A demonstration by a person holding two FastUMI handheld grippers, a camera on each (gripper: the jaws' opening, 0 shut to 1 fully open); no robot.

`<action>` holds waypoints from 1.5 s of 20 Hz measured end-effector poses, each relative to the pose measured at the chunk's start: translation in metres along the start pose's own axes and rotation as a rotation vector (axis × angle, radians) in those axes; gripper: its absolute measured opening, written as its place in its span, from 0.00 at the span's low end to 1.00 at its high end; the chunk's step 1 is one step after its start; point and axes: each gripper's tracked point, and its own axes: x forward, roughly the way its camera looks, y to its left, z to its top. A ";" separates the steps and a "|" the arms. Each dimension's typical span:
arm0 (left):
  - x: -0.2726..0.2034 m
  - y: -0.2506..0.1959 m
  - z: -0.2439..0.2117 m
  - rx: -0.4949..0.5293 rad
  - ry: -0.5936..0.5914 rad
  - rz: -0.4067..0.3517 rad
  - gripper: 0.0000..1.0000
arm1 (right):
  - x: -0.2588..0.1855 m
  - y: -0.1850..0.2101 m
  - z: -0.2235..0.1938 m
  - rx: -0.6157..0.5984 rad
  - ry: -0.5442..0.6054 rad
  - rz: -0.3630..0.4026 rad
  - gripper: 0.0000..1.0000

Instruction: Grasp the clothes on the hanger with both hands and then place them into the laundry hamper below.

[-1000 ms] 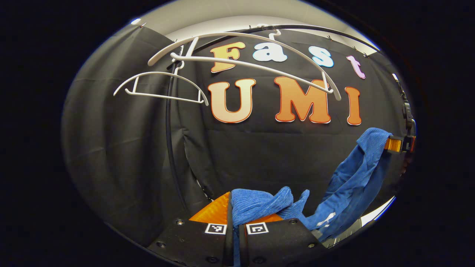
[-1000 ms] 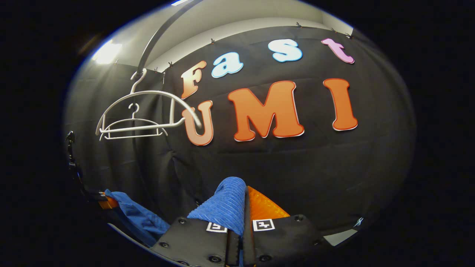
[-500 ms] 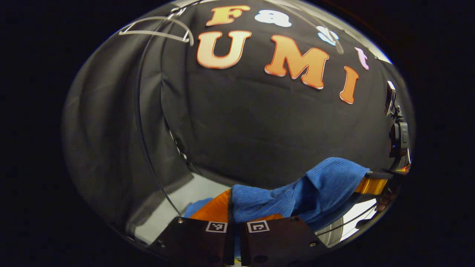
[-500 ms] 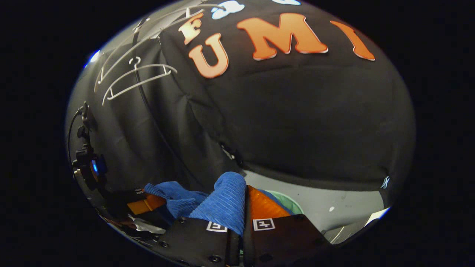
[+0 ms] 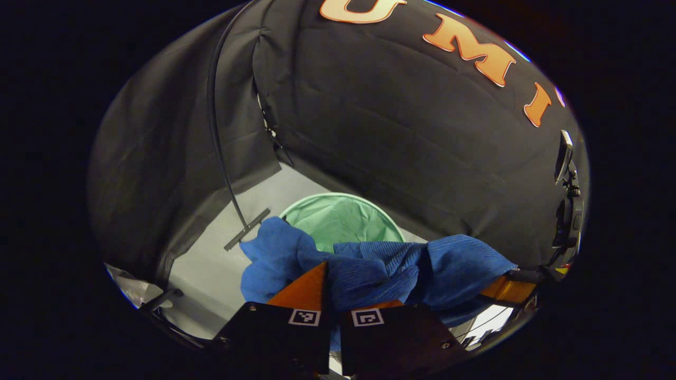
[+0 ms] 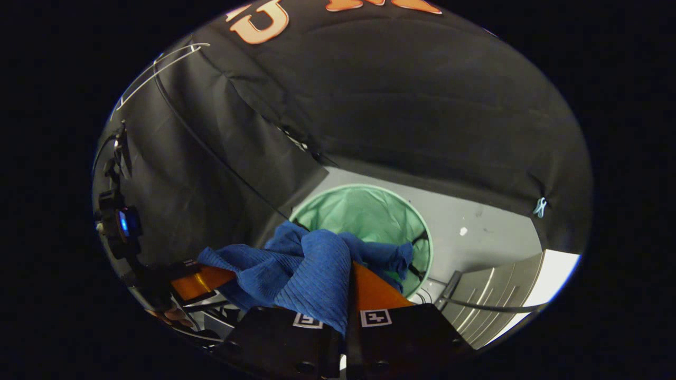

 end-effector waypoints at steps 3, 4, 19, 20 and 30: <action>-0.004 -0.004 -0.006 0.016 0.006 0.004 0.18 | -0.004 0.000 -0.003 -0.006 0.007 -0.003 0.19; -0.004 -0.006 -0.005 0.028 0.002 0.004 0.29 | 0.000 -0.002 -0.003 -0.015 0.004 -0.014 0.20; -0.040 0.003 0.013 0.056 -0.069 0.045 0.96 | -0.024 0.015 -0.006 -0.085 -0.049 -0.014 0.97; -0.043 0.004 0.011 0.054 -0.076 0.044 0.96 | -0.028 0.016 -0.003 -0.082 -0.062 -0.016 0.87; -0.186 -0.015 0.116 0.132 -0.494 0.090 0.95 | -0.124 0.049 0.096 -0.135 -0.440 -0.025 0.97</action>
